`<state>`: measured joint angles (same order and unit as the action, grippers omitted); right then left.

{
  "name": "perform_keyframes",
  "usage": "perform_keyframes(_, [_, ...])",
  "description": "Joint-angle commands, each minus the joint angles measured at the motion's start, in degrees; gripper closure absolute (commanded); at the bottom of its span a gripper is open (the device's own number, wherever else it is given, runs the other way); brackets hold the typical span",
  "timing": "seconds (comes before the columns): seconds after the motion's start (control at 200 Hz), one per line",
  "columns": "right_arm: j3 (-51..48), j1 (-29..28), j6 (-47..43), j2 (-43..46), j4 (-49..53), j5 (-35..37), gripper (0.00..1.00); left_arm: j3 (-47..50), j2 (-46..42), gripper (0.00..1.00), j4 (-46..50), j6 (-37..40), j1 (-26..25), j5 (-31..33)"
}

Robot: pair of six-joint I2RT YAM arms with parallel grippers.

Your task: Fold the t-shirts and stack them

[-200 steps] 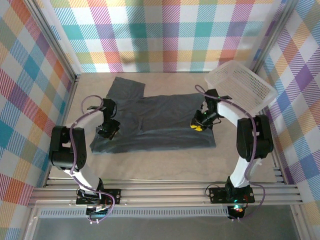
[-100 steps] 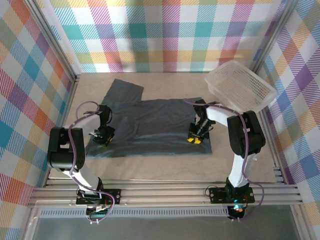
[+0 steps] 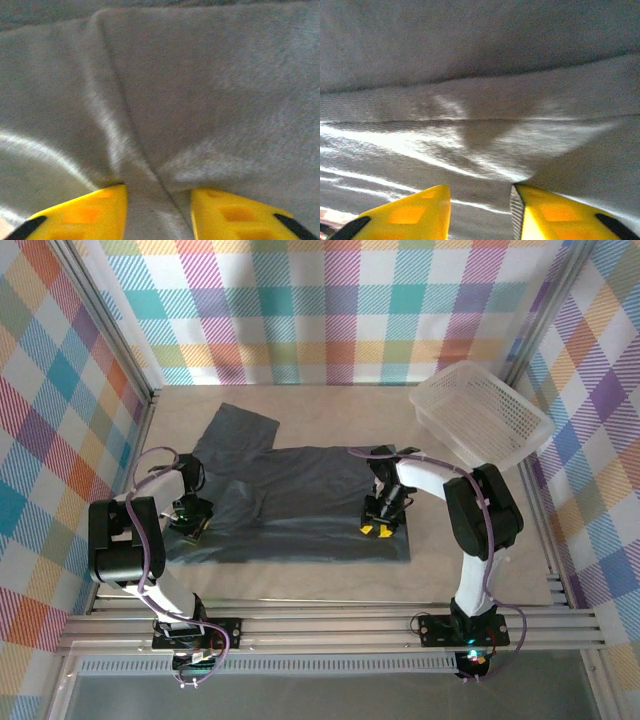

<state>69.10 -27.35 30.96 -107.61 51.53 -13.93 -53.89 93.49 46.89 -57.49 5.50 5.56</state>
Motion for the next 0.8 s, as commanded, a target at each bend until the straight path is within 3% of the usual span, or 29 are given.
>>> perform_keyframes(0.0, [5.15,0.26,0.59,4.52,3.16,5.40,0.56,-5.38,-2.90,0.53,5.07,-0.45,-0.49,3.22])
perform_keyframes(0.135, [11.08,1.80,1.05,6.92,1.45,11.21,0.52,-14.17,-3.34,0.50,4.71,-2.22,-3.29,5.23])
perform_keyframes(0.235, [17.59,3.36,-0.29,3.75,-0.22,14.75,0.53,-24.53,2.80,0.50,3.91,0.68,-4.51,6.58])
perform_keyframes(0.475, [32.03,4.32,-2.23,-8.65,0.17,15.58,0.54,-42.68,20.38,0.55,2.87,6.08,-2.36,-4.55])
perform_keyframes(0.795, [36.47,5.28,-3.51,-16.22,1.25,12.44,0.53,-35.86,25.52,0.55,-0.92,3.91,0.25,-5.03])
